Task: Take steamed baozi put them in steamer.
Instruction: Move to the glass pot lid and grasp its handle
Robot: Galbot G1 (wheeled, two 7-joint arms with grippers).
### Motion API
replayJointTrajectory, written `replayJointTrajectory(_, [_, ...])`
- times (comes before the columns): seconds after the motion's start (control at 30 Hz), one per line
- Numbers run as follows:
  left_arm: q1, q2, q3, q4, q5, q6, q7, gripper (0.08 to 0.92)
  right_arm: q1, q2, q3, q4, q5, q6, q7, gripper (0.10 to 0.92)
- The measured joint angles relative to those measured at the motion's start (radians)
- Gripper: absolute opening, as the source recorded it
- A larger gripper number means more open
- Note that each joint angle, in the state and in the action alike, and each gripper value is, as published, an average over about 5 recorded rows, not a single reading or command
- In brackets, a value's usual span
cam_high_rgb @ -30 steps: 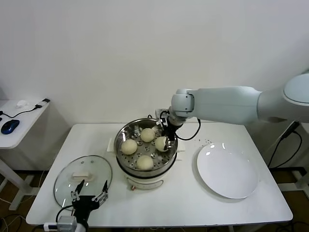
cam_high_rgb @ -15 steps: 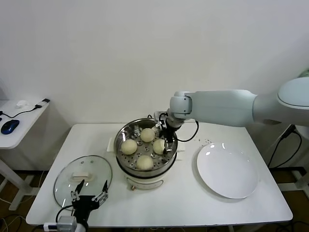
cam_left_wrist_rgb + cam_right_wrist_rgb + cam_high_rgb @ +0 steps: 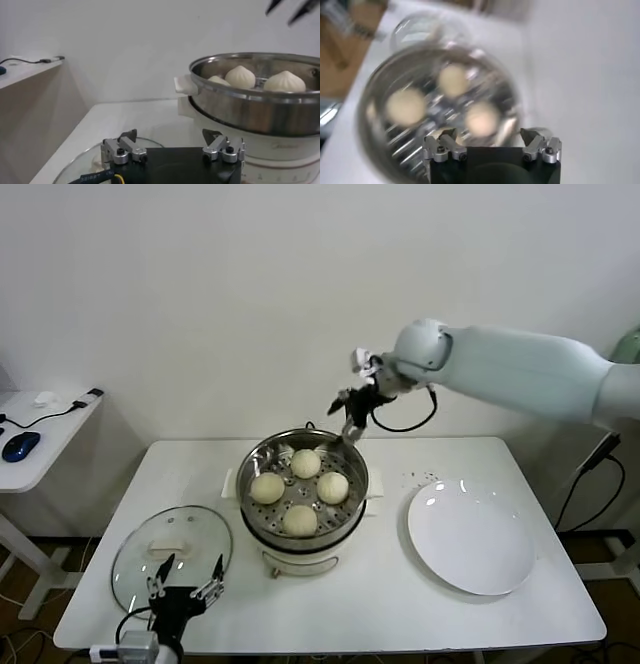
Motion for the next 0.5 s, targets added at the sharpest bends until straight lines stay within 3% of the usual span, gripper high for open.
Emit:
replayJointTrajectory(0.3, [-0.027, 0.014, -0.015, 0.002, -0.013, -0.025, -0.002, 0.823, -0.338, -0.236, 0.492, 0.1, -0.024, 0.006, 0.361, 0.823])
replayJointTrajectory(0.5, [-0.053, 0.024, -0.025, 0.013, -0.014, -0.031, 0.0, 0.823, -0.729, -0.334, 0.892, 0.215, -0.085, 0.018, 0.5, 0.823])
